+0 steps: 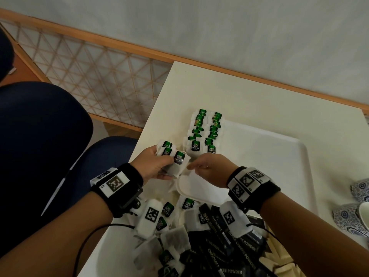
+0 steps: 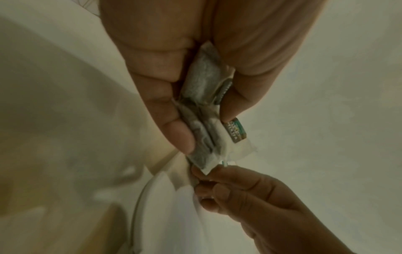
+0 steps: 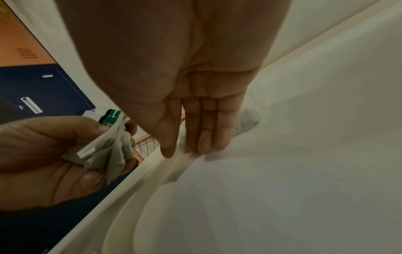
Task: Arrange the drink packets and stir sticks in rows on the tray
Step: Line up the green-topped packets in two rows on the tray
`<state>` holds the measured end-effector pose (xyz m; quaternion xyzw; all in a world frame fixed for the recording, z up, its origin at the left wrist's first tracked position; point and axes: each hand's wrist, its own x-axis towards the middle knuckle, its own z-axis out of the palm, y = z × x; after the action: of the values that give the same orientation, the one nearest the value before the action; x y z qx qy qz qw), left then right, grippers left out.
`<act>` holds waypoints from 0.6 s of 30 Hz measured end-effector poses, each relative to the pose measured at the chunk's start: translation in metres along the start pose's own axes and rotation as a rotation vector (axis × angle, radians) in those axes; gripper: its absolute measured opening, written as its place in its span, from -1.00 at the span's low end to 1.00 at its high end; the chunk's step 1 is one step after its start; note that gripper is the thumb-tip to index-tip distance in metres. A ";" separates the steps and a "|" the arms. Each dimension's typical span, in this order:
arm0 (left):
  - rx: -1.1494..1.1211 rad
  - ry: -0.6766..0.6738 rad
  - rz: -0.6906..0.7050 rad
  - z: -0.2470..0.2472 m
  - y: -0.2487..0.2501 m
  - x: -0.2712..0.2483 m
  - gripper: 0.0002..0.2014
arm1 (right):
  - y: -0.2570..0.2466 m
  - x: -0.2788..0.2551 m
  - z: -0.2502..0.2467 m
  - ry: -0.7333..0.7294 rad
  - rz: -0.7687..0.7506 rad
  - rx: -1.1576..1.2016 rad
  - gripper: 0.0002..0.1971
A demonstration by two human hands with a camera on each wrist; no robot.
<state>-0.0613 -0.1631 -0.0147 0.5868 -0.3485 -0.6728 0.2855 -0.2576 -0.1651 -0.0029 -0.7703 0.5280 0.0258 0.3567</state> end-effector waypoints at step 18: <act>0.015 -0.051 0.002 0.017 0.007 0.012 -0.75 | 0.026 -0.014 0.004 0.154 0.168 0.169 -0.75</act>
<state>-0.0806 -0.1748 -0.0153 0.5710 -0.3613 -0.6847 0.2729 -0.2838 -0.1567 -0.0138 -0.6902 0.6168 -0.0482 0.3753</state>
